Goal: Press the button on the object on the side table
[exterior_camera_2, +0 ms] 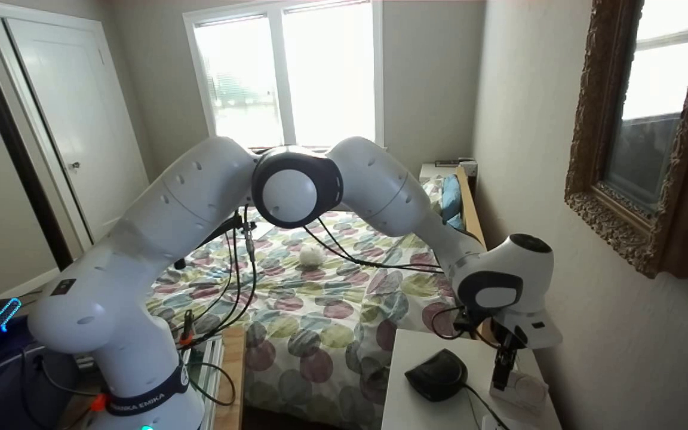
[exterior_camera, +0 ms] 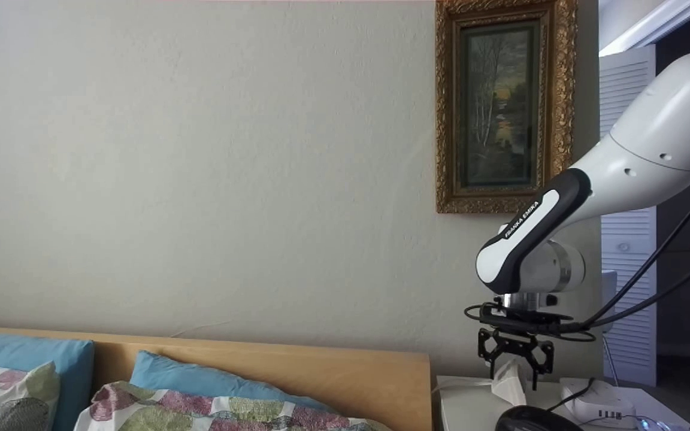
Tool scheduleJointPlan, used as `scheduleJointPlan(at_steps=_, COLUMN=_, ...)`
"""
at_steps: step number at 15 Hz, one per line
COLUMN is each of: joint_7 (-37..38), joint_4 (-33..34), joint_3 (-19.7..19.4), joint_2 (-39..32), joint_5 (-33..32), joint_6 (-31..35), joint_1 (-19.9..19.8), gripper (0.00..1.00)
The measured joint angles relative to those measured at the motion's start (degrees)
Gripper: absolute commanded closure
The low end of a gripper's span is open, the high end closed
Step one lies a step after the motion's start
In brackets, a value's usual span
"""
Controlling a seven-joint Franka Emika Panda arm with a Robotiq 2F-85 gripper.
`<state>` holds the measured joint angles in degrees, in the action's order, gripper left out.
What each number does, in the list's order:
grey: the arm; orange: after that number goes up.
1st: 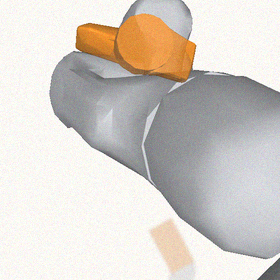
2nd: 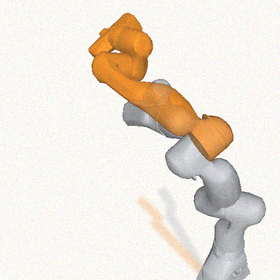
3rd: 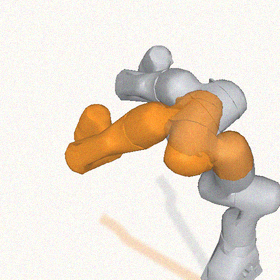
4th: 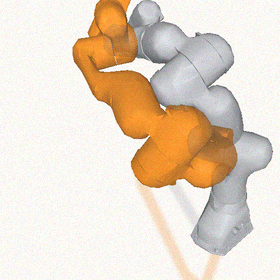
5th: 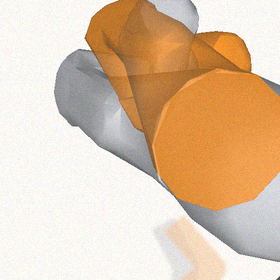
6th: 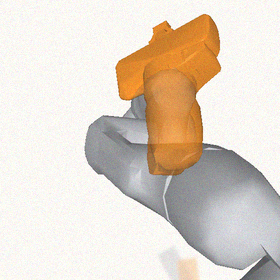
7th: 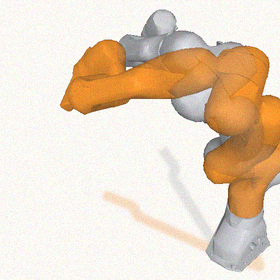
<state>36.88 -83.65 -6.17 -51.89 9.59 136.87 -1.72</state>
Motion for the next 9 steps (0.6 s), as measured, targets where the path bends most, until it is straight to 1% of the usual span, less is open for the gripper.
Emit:
scheduleJointPlan(at_steps=3, joint_7=4.2, joint_4=-0.1, joint_3=-3.5, joint_2=1.6, joint_5=-0.8, joint_6=-2.6, joint_1=3.5, gripper=0.0)
scheduleJointPlan(at_steps=6, joint_7=9.2, joint_4=-0.2, joint_3=-5.9, joint_2=3.7, joint_5=-2.6, joint_6=-6.6, joint_1=6.7, gripper=0.0)
scheduleJointPlan(at_steps=9, joint_7=17.8, joint_4=-0.3, joint_3=-8.4, joint_2=5.8, joint_5=-6.7, joint_6=-11.5, joint_1=10.0, gripper=0.0)
